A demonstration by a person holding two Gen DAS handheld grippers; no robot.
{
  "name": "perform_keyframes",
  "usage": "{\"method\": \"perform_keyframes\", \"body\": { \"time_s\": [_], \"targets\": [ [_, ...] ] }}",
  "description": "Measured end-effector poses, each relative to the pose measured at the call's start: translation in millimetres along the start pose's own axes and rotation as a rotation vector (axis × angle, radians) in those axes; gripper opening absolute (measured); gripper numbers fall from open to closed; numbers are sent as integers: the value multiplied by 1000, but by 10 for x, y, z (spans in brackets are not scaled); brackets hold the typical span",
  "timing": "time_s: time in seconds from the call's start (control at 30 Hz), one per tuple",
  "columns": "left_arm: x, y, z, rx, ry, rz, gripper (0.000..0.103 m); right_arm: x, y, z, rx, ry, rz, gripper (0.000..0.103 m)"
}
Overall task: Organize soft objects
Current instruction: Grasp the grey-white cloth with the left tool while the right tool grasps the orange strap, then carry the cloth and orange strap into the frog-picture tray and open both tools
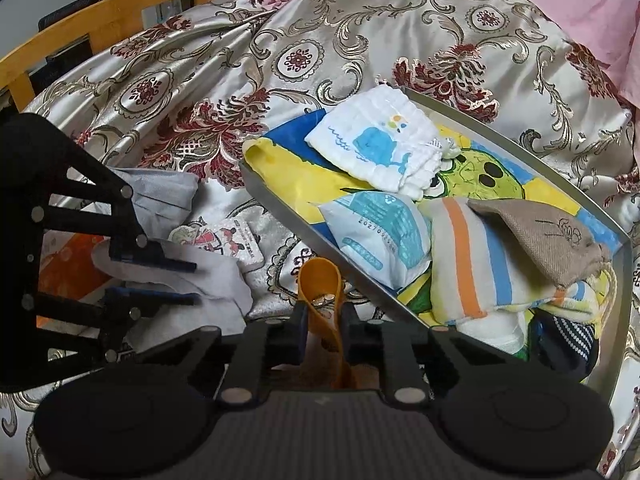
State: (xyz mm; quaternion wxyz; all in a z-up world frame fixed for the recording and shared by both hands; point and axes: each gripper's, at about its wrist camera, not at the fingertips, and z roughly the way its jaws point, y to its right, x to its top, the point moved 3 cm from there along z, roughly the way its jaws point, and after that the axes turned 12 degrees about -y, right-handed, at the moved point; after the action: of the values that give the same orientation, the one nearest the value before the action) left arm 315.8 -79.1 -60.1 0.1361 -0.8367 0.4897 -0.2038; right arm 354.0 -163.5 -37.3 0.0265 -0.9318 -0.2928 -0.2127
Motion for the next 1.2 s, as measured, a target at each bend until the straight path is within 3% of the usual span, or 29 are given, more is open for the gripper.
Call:
{"method": "perform_keyframes", "body": {
  "time_s": [0.57,1.2],
  "targets": [
    [-33,6,-96,23,16,-44,0,-58,68,-129,-5,55,49,10],
    [75,38,-382,114,89,-43,0,-136,53,-386,0,134,71,9]
  ]
}}
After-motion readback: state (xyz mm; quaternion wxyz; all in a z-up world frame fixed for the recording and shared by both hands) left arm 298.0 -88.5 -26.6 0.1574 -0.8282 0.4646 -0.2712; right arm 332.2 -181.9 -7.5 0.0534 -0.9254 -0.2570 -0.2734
